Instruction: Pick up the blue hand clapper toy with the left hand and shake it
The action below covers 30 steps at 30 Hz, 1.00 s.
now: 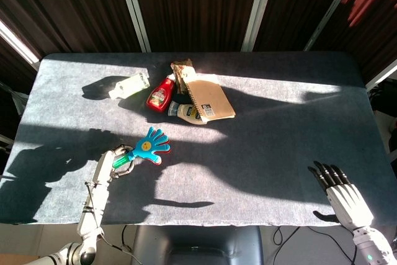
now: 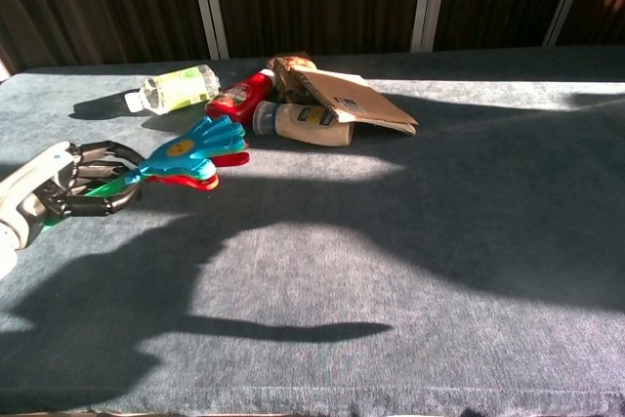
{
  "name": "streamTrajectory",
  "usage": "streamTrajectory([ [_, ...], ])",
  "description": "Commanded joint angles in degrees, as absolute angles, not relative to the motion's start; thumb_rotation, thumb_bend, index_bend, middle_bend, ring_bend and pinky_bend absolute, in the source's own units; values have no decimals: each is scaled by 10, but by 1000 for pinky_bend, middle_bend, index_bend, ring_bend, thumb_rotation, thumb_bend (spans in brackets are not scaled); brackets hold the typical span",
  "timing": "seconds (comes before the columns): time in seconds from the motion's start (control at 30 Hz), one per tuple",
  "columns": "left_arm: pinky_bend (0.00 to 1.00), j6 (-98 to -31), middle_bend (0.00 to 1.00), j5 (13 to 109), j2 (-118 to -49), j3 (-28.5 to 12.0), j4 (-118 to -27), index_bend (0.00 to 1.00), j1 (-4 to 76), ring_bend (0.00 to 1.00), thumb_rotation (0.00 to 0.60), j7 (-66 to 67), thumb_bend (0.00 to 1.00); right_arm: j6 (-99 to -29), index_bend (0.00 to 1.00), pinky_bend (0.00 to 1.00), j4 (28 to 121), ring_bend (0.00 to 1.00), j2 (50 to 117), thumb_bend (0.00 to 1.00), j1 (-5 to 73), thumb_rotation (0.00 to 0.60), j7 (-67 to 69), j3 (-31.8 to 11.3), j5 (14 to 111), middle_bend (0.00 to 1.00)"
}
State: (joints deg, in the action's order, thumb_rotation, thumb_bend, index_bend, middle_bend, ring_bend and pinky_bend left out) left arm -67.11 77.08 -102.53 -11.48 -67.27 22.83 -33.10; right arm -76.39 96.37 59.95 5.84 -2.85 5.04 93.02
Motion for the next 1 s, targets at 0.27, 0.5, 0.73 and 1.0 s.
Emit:
streamTrajectory([
  [0.27,541,-823,686,887,-916,-164,-746,803,208,347,600,-853,787,-762,0,0,964,0,599,149,59,600,-28,50,927,0],
  [0.5,530,-940,685,915,-916,-185,-712,804,194,341,600,-842,780,-761,0,0,964,0,602,149,59,600,-33,50,927,0],
  [0.73,530,-911,689,989,-956,-85,-583,804,217,344,600,-718,771,-760,0,0,965,0,603,149,59,600,-36,50,925,0],
  [1.0,548,-804,708,1055,-910,29,-560,804,268,367,600,-679,754,-759,0,0,964,0,601,150,60,600,-32,51,926,0],
])
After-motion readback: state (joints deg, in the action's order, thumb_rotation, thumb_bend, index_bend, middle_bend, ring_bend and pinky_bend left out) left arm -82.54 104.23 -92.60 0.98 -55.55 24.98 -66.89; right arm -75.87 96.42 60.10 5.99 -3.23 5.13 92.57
